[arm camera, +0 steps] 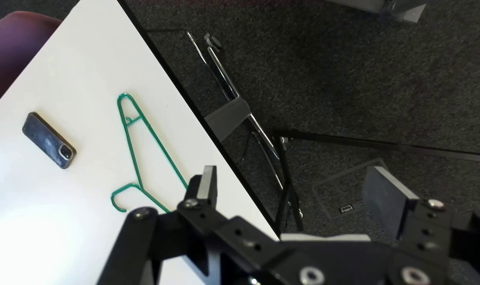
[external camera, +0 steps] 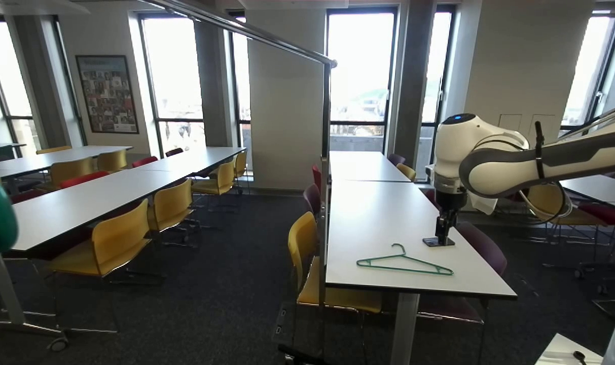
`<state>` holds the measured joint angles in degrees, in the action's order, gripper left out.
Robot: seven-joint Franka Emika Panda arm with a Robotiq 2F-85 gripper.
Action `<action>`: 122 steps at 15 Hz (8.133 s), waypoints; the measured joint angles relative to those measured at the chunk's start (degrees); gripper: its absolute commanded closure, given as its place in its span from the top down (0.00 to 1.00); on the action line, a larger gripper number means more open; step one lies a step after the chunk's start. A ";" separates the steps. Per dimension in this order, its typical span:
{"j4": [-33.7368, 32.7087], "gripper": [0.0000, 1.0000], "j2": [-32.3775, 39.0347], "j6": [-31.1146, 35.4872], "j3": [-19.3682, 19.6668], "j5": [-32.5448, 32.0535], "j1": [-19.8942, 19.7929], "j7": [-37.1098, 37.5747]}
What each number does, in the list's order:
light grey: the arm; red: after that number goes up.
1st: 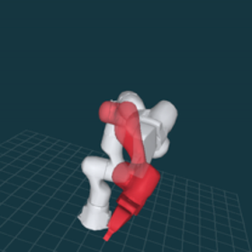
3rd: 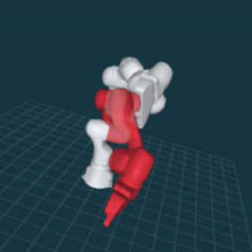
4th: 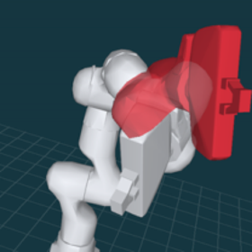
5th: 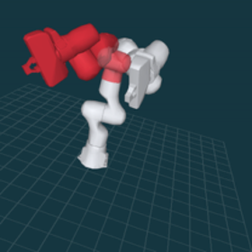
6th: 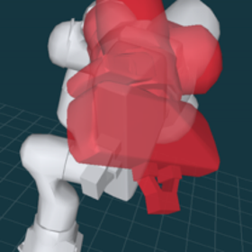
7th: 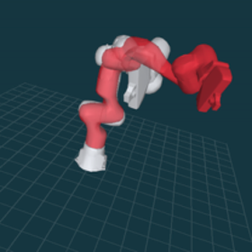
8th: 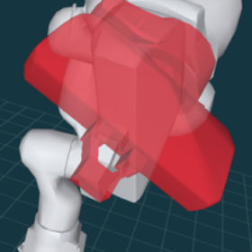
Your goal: Put the coat hanger on the rack
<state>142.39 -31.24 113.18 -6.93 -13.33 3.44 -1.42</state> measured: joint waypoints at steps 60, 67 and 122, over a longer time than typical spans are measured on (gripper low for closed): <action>-37.83 1.00 52.28 8.53 10.65 21.55 -13.07 -52.25; -42.80 1.00 59.59 10.90 10.49 20.09 -13.89 -53.17; -58.50 0.08 81.82 17.67 9.07 8.55 -14.27 -53.10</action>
<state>83.89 50.57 130.85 2.14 -4.78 -10.83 -54.51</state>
